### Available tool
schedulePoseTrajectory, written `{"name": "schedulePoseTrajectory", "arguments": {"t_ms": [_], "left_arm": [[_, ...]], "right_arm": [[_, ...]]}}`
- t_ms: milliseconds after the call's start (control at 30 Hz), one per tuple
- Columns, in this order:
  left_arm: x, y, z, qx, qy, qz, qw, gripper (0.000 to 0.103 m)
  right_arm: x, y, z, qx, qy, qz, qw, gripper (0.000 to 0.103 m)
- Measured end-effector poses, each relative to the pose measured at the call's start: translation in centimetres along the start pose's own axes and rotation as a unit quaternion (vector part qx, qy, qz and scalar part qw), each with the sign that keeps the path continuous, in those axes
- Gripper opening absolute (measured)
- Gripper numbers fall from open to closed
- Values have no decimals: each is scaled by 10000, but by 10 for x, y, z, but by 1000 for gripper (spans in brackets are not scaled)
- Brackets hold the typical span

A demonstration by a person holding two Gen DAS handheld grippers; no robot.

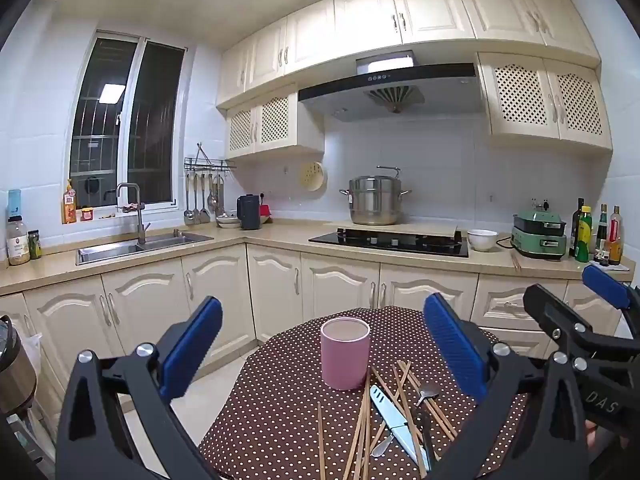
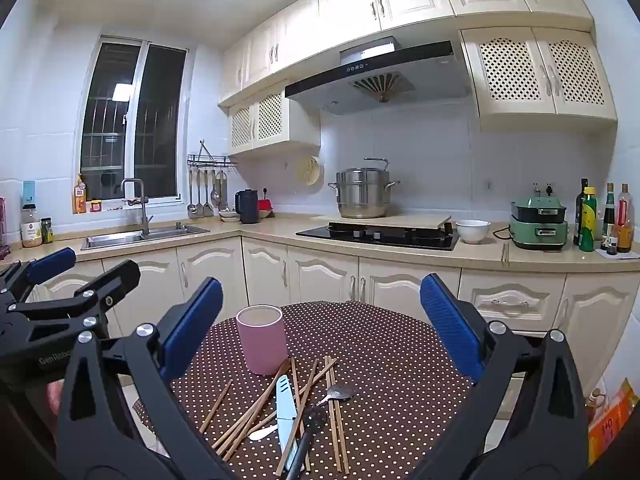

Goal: Organize utensils

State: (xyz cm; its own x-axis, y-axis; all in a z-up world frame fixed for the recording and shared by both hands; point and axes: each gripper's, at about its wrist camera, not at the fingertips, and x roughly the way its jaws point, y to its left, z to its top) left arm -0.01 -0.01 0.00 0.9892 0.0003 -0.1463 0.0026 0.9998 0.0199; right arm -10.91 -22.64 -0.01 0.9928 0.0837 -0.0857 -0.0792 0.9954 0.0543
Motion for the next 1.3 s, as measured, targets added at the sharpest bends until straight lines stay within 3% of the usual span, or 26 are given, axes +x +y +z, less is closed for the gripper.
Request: {"name": "schedulePoseTrajectory", "arguments": {"t_ms": [1300], "left_arm": [[8, -4, -3, 0, 74, 6, 10000, 99]], "right_arm": [[11, -4, -3, 85, 138, 22, 9999, 97]]}}
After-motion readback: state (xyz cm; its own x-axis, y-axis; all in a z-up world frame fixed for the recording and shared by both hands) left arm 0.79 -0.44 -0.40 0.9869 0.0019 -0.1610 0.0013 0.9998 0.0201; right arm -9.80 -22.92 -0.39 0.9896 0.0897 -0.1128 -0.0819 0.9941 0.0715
